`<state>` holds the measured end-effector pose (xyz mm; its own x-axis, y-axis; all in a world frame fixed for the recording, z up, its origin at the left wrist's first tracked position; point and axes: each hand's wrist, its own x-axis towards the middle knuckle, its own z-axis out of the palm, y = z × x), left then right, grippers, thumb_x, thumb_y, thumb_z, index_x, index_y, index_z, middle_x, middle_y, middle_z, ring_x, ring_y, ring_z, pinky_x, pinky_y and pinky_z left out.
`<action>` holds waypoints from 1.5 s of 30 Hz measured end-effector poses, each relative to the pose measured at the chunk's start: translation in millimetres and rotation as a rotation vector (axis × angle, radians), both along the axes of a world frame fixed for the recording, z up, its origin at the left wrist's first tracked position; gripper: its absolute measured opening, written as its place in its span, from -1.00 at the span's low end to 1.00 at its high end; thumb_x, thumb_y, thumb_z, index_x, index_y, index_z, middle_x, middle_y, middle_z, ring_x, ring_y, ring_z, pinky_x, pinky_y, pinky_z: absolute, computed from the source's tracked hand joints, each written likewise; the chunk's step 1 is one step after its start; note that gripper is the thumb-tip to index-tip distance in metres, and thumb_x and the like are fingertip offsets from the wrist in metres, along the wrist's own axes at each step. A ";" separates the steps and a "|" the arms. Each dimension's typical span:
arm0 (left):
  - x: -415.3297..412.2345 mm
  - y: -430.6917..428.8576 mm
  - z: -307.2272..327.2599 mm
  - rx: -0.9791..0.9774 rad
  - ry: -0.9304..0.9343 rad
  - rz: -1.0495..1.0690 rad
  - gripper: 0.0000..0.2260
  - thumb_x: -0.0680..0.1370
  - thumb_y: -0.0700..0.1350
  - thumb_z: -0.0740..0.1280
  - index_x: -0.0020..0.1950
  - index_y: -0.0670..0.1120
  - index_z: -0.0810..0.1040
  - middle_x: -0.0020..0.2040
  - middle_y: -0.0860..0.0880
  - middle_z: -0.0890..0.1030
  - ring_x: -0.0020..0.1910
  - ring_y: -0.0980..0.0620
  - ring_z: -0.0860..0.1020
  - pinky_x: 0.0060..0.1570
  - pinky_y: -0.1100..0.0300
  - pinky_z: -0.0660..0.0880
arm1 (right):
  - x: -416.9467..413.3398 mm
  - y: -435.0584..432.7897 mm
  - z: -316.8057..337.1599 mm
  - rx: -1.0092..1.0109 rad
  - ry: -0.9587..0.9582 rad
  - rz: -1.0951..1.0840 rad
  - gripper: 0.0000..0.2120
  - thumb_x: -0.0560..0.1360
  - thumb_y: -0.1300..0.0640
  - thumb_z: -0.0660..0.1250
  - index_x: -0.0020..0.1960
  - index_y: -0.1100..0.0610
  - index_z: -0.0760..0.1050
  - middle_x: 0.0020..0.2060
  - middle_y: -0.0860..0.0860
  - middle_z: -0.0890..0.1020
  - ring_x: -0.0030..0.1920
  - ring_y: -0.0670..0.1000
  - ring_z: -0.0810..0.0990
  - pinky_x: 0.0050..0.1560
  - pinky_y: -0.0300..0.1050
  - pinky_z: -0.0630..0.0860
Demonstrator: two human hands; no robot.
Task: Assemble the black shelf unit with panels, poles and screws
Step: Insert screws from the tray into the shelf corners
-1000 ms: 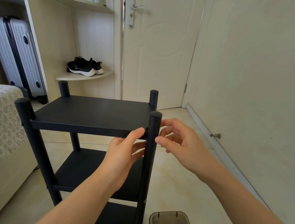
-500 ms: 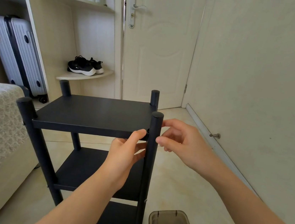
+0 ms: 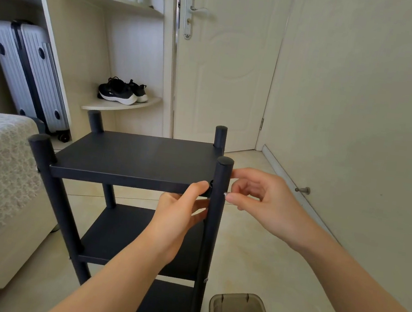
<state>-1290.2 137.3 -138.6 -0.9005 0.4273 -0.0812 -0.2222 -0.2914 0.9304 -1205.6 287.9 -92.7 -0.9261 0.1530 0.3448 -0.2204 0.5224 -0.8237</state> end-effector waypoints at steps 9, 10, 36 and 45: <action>4.1 0.4 4.9 -0.001 -0.009 0.013 -0.80 0.54 0.03 0.43 0.02 -0.04 0.52 -0.22 0.09 0.69 -0.15 0.17 0.70 -0.25 0.30 0.52 | -1.0 -6.5 -2.7 0.023 -0.003 -0.067 -0.70 0.50 0.16 0.43 0.20 -0.04 0.57 -0.25 -0.13 0.63 -0.17 -0.13 0.63 0.04 -0.10 0.56; 4.5 0.8 5.4 -0.004 -0.019 0.033 -0.79 0.53 0.04 0.44 0.02 -0.03 0.49 -0.13 0.05 0.66 -0.13 0.13 0.69 -0.28 0.31 0.52 | -1.5 -6.6 -2.8 0.005 -0.009 -0.061 -0.70 0.50 0.18 0.43 0.21 -0.02 0.57 -0.26 -0.11 0.63 -0.19 -0.13 0.62 0.01 -0.11 0.56; 7.0 -2.0 10.3 -0.020 0.001 -0.022 -0.45 0.23 0.22 0.46 0.10 0.02 0.40 0.14 -0.02 0.59 0.11 0.01 0.61 -0.11 0.20 0.51 | -15.3 -3.2 -9.6 -0.276 -0.153 0.044 -0.72 0.53 0.05 0.41 0.12 -0.31 0.55 0.04 -0.16 0.63 0.09 -0.20 0.61 0.06 -0.13 0.58; 14.5 -25.1 17.0 -0.849 1.302 0.495 -0.69 0.51 0.18 0.33 -0.32 0.02 0.57 -0.42 0.13 0.54 -0.42 0.14 0.50 -0.38 0.24 0.44 | -15.9 4.3 -7.2 -0.486 -0.215 0.097 -0.70 0.48 0.21 0.45 0.13 -0.11 0.63 0.07 -0.04 0.69 0.11 -0.05 0.66 0.20 0.05 0.54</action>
<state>-1275.6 112.2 -121.6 -0.5727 0.3238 0.7531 0.7517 0.5739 0.3249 -1221.5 292.2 -99.9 -0.9859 0.1576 0.0570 -0.0488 0.0555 -0.9973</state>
